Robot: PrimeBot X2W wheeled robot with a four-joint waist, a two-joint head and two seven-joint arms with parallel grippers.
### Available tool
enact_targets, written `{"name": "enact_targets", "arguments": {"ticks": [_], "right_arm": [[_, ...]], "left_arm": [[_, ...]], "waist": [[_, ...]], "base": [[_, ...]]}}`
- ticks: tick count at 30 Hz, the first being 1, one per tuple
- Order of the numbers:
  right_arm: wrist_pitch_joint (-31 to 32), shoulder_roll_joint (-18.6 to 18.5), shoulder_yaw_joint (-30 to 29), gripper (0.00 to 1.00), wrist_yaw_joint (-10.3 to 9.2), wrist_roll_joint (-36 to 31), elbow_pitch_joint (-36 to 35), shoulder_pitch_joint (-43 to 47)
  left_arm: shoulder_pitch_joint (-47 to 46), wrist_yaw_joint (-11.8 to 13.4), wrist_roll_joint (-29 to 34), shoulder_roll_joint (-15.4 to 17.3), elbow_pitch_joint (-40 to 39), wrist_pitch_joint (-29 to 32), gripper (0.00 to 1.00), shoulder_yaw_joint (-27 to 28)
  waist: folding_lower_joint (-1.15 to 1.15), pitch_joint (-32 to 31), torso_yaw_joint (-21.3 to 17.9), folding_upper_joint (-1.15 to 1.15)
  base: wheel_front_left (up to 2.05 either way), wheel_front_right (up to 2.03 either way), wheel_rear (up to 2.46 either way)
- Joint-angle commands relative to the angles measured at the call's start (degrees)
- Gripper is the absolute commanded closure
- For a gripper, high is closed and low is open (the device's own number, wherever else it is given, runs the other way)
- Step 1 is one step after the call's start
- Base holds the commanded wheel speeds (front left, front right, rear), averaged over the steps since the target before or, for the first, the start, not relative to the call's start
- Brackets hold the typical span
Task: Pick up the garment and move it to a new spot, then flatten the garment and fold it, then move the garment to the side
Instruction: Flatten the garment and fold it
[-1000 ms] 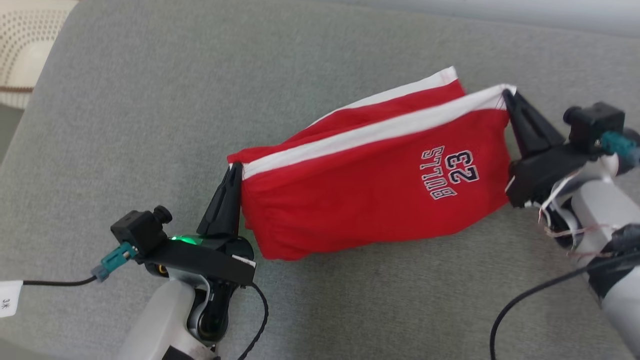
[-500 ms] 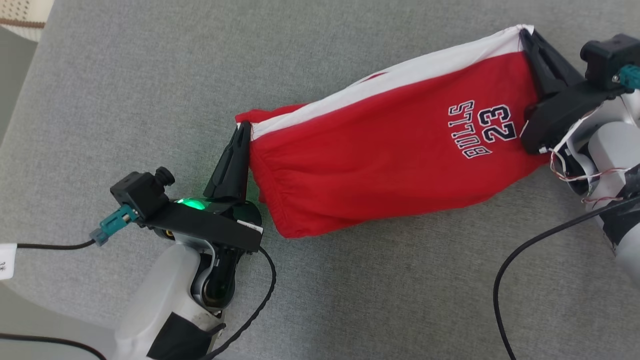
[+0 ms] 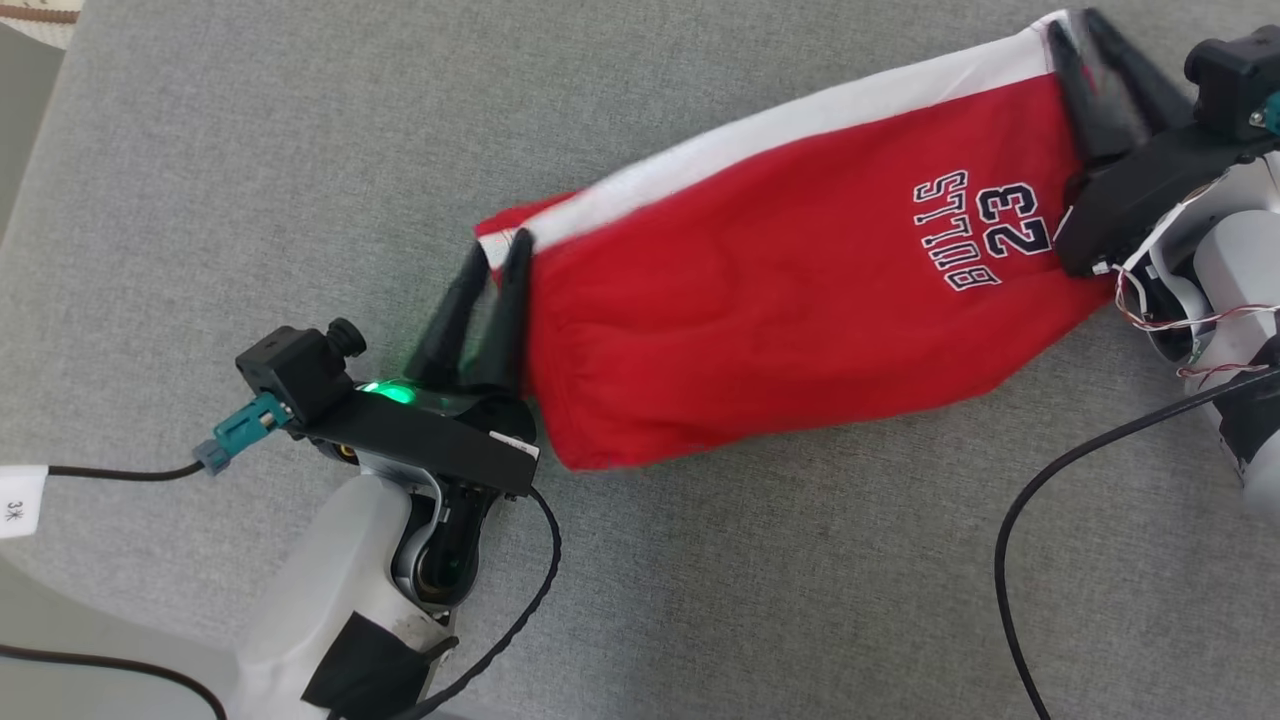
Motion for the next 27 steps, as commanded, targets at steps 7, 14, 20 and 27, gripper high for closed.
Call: {"name": "enact_targets", "arguments": {"ticks": [7, 14, 20, 27], "right_arm": [[0.06, -0.14, -2.23, 0.0, -0.06, -0.21, -1.36, 3.4], [0.06, 1.35, -5.78, 0.0, -0.06, -1.35, -3.01, 8.79], [0.06, 2.24, -7.62, 0.0, -0.06, -1.51, -2.39, 13.14], [0.06, 2.4, -10.4, 0.0, -0.06, -1.74, 0.41, 15.77]], "left_arm": [[2.2, -0.02, 5.47, 0.02, 0.29, 0.05, 0.0, 2.32], [6.21, 0.44, 14.91, -0.04, -0.1, 0.03, 0.0, 6.79], [10.1, 2.03, 19.26, 0.02, -0.94, 0.02, 0.0, 8.44], [13.1, 2.71, 20.56, 0.0, -1.78, 0.02, 0.0, 8.79]], "waist": [[0.0, -1.87, -0.74, -0.01], [0.0, -6.38, -1.11, -0.01], [0.0, -9.78, -0.62, -0.01], [0.0, -10.95, 1.07, -0.01]], "base": [[0.0, 0.0, 0.0], [0.0, 0.0, 0.0], [0.0, 0.0, 0.0], [0.0, 0.0, 0.0]]}}
